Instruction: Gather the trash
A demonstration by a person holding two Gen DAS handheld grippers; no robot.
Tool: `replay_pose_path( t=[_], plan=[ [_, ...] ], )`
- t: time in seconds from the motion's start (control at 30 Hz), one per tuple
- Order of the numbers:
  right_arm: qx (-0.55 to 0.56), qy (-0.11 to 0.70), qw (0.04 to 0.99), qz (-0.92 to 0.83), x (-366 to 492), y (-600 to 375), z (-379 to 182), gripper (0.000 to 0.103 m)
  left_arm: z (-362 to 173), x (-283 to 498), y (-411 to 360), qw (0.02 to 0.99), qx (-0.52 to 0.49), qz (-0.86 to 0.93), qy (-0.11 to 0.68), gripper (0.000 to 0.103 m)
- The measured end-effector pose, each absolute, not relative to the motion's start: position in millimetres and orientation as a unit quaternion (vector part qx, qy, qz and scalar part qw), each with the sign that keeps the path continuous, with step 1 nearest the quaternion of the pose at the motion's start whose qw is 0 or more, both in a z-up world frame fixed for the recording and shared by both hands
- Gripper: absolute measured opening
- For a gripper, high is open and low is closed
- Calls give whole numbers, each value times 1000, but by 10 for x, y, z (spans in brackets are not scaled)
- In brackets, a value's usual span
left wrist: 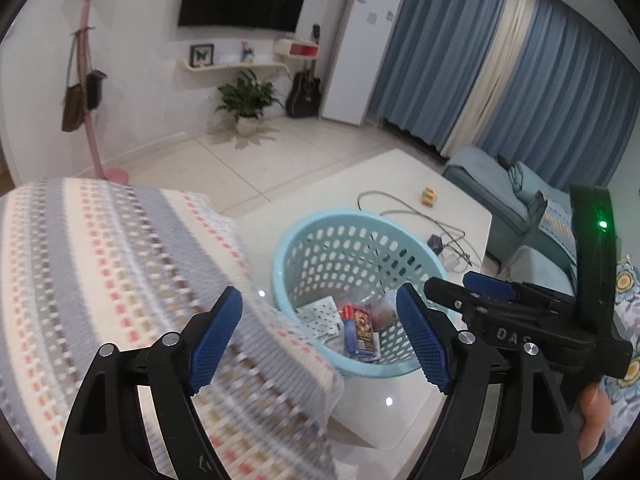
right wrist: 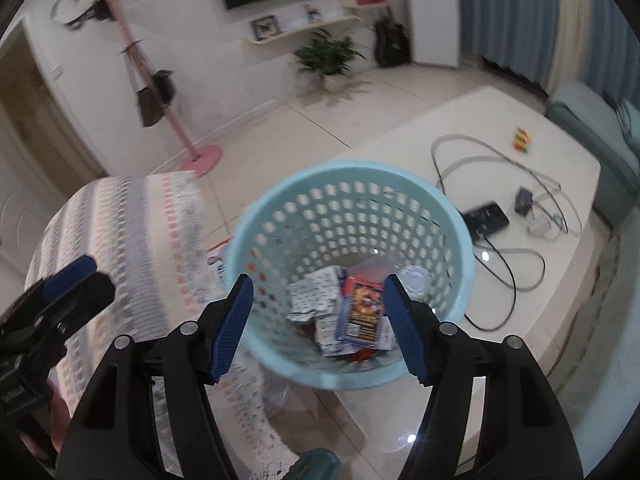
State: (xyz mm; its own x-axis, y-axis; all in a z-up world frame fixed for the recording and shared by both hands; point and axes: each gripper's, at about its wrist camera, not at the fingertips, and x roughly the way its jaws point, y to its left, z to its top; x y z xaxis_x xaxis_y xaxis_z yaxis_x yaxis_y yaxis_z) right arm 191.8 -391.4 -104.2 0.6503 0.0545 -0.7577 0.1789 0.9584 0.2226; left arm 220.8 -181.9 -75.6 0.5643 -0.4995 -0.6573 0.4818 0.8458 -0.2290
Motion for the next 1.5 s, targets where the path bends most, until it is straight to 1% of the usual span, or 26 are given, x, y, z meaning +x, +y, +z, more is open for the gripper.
replay_pose_path(
  t=[0.23,0.37,0.5,0.67,0.83,0.97,1.07,1.5],
  plan=[
    [90,352,931,-47,1611,-3440,-667,64,-563,1782,-1304,924,-10,-211,319,78],
    [88,319,943,-42,1422,-3249,-566,64,-597,1569,-1047,941,-21,-159,297,78],
    [82,282,955,-40,1227,-3113,-480,64,-654,1426,-886,955,-4,-124,270,78],
    [86,245,965,-34,1036,-2998,-433,64,-715,1343,-767,959,-12,-108,260,78],
    [80,238,967,-46,973,-2938,-429,64,-689,1333,-704,961,-25,-106,253,78],
    [77,235,968,-44,958,-2904,-439,64,-664,1274,-729,968,-17,-87,237,86],
    [75,226,970,-40,942,-2868,-445,64,-637,1220,-741,972,-8,-76,223,89],
    [64,206,975,-45,943,-2796,-580,64,-613,1177,-638,974,-23,-62,214,93]
  ],
)
